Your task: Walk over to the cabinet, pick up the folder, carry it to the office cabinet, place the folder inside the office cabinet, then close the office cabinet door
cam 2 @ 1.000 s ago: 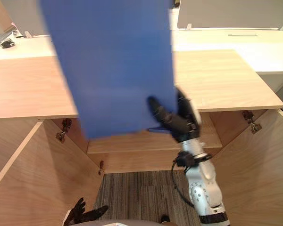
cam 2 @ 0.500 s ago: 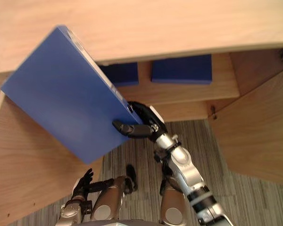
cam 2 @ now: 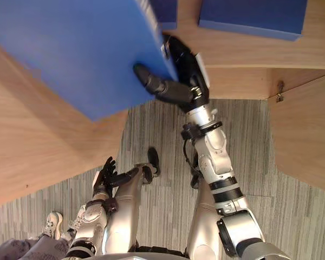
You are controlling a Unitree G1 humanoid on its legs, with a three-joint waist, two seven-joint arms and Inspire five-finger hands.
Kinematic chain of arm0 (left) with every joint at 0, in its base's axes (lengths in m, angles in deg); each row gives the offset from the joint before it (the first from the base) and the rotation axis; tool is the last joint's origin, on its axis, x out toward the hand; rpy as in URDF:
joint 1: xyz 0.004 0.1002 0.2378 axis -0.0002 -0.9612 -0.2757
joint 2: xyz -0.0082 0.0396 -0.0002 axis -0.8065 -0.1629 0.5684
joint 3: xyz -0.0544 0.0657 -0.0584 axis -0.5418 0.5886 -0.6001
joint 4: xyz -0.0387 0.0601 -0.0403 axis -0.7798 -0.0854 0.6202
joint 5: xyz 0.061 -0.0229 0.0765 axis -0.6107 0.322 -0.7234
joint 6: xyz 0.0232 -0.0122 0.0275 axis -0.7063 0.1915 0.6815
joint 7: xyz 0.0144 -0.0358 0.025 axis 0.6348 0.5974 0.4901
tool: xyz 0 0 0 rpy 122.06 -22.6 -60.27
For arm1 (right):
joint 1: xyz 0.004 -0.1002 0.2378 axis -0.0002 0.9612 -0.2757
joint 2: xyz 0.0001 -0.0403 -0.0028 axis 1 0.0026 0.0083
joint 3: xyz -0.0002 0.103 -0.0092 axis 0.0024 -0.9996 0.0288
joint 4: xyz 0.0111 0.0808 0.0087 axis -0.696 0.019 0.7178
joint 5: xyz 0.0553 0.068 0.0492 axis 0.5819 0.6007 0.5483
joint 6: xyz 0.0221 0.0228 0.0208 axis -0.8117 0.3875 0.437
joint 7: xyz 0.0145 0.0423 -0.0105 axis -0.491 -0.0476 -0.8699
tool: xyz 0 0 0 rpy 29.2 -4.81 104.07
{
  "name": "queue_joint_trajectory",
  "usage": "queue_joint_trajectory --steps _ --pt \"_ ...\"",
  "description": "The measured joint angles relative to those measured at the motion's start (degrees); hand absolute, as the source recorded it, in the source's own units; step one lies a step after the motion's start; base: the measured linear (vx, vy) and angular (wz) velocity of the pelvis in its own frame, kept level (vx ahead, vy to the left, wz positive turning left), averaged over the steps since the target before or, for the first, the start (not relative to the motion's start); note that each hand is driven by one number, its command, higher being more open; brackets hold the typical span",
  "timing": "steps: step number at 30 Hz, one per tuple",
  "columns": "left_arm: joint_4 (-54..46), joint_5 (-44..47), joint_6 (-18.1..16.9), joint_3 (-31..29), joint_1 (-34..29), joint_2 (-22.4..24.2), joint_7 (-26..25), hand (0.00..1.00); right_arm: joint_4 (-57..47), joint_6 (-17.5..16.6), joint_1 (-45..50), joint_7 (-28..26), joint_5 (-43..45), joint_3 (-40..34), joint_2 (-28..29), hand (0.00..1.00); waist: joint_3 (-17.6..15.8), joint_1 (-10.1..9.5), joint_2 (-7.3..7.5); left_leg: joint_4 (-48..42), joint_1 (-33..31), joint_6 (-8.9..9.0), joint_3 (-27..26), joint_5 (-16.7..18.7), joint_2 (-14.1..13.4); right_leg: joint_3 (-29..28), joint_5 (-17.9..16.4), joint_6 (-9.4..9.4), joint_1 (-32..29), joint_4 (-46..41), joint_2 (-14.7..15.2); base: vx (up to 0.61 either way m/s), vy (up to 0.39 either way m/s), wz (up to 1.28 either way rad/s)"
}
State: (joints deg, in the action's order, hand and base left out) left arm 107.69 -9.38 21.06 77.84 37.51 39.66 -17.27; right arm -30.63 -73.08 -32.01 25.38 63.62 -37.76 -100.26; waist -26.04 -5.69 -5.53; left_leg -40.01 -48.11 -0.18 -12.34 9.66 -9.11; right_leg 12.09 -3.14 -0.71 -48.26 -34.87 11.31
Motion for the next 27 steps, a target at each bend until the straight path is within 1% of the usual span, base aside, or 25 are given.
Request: queue_joint_trajectory --steps 2,4,7,9,11,12,16,17,18,19,20,21,22,23,24,27 --pt "-0.3 0.6 0.0 -0.8 0.0 0.2 -0.2 1.0 -0.3 -1.4 -1.5 0.9 1.6 -2.9 0.3 0.0 0.0 0.02 0.04 0.0 -0.2 0.0 -0.6 0.0 -0.2 0.9 0.0 0.0 -0.1 0.0 0.8 -0.08 -0.007 0.03" --pt "-0.6 0.6 0.0 -0.8 -0.2 0.2 -0.3 1.0 -0.8 -2.0 -2.1 2.2 2.9 -3.9 -0.2 0.0 0.0 0.03 0.08 0.0 -0.4 0.0 -1.1 0.0 -0.4 1.0 0.0 -0.01 -0.4 0.0 1.1 -0.08 0.003 -0.04" --pt "-1.2 0.9 -0.2 -0.8 -0.3 0.0 -0.3 1.0 -2.7 -2.0 -2.2 5.2 1.6 -3.9 -2.0 0.0 -0.1 0.36 0.21 0.2 -1.3 0.0 -1.6 0.0 -0.8 1.8 0.1 -0.2 -0.9 1.3 1.3 -0.07 0.011 -0.13" --pt "-1.4 0.9 -0.4 -0.8 -0.3 -0.4 -0.3 1.0 -4.1 -2.0 -2.0 7.9 -3.6 -3.8 -3.0 0.0 -0.3 0.53 0.72 1.8 -1.2 0.11 -1.9 -0.1 -0.9 2.7 0.3 -0.52 -0.7 3.5 1.3 -0.06 0.011 -0.17" --pt "-1.6 0.8 -0.6 -0.8 -0.3 -0.9 -0.3 1.0 -5.3 -2.0 -1.1 10.5 -10.4 -3.5 -4.3 0.0 -0.5 1.16 1.26 3.0 -1.0 0.26 -2.3 -0.2 -1.0 3.3 0.6 -0.9 -0.3 5.1 1.3 -0.04 -0.003 -0.04" --pt "-1.4 0.8 -0.6 -0.8 -0.4 -1.2 -0.3 1.0 -4.7 -2.0 0.0 11.2 -14.2 -2.4 -5.5 0.0 -0.6 1.61 1.59 3.1 -0.3 0.27 -2.3 -0.2 -1.0 3.5 0.8 -1.13 0.6 5.3 1.3 -0.03 -0.016 0.03" --pt "-1.1 0.3 -0.6 -0.6 -0.4 -1.7 -0.4 1.0 -2.3 -1.8 1.3 12.1 -23.3 0.7 -7.6 0.0 -0.5 1.69 2.48 4.6 0.8 0.42 -2.5 -0.3 -1.0 4.1 0.8 -1.15 1.7 6.9 1.1 -0.03 -0.037 0.01" --pt "-1.1 0.3 -0.7 -0.6 -0.4 -1.8 -0.4 1.0 -1.0 -1.5 1.3 12.3 -27.1 1.9 -8.6 0.0 -0.6 1.7 2.81 5.6 0.9 0.93 -2.5 -0.7 -1.0 4.2 0.8 -1.17 1.9 7.9 0.8 -0.02 -0.048 0.05" --pt "-1.1 0.3 -0.7 -0.6 -0.4 -1.9 -0.4 1.0 0.3 -0.3 1.3 12.8 -29.9 2.6 -9.3 0.0 -0.6 1.67 3.08 6.2 0.9 0.97 -2.6 -0.8 -1.0 4.3 0.8 -1.18 2.0 8.5 0.7 -0.02 -0.049 0.12" --pt "-1.1 0.3 -0.8 -0.4 -0.4 -2.1 -0.6 1.0 3.4 2.0 1.3 14.0 -32.7 3.4 -9.9 0.0 -0.5 1.51 3.35 6.8 1.0 1.05 -2.6 -1.2 -1.0 4.5 0.8 -1.19 2.1 8.7 0.6 -0.01 -0.047 0.14" --pt "-1.1 0.3 -0.8 -0.3 -0.4 -2.2 -0.7 1.0 5.2 3.3 1.3 15.2 -33.9 3.4 -9.9 0.0 -0.5 1.42 3.39 7.0 1.0 1.02 -2.6 -1.5 -1.0 4.5 0.8 -1.2 2.2 8.7 0.6 -0.01 -0.042 0.22" --pt "-1.2 0.3 -1.2 -0.1 -0.3 -2.1 -1.1 1.0 10.1 7.0 1.0 18.2 -35.0 2.7 -10.0 0.0 -0.5 1.15 3.43 7.2 0.9 1.08 -2.6 -2.2 -1.0 4.5 0.8 -1.2 2.2 8.6 0.6 0.0 -0.041 0.17" --pt "-1.2 0.3 -1.3 -0.1 -0.3 -2.1 -1.4 1.0 12.6 8.9 1.1 19.3 -35.0 2.1 -10.3 0.0 -0.5 0.98 3.44 7.2 0.8 1.08 -2.7 -2.3 -1.0 4.5 0.8 -1.19 2.1 8.6 0.7 0.0 -0.024 0.11" --pt "-1.1 0.4 -1.4 -0.2 -0.3 -2.1 -1.5 1.0 14.3 10.0 1.2 19.4 -34.7 1.4 -10.5 0.0 -0.5 0.94 3.45 7.1 0.7 1.08 -2.7 -2.3 -1.0 4.5 0.8 -1.19 2.0 8.6 0.7 0.0 0.0 0.0" --pt "-1.1 0.4 -1.4 -0.3 -0.3 -2.1 -1.5 1.0 14.6 10.3 1.2 19.3 -34.0 1.3 -10.7 0.0 -0.5 0.97 3.45 7.0 0.6 1.08 -2.8 -2.3 -1.1 4.5 0.9 -1.17 2.0 8.6 0.7 0.03 0.002 -0.12" --pt "-1.1 0.5 -1.3 -0.6 -0.3 -2.1 -1.6 1.0 13.0 10.2 0.7 19.3 -29.5 1.0 -10.6 0.0 -0.5 0.96 3.45 5.0 0.5 1.04 -3.1 -2.3 -1.7 4.1 1.3 -0.97 1.6 7.3 0.6 0.04 0.005 -0.23"
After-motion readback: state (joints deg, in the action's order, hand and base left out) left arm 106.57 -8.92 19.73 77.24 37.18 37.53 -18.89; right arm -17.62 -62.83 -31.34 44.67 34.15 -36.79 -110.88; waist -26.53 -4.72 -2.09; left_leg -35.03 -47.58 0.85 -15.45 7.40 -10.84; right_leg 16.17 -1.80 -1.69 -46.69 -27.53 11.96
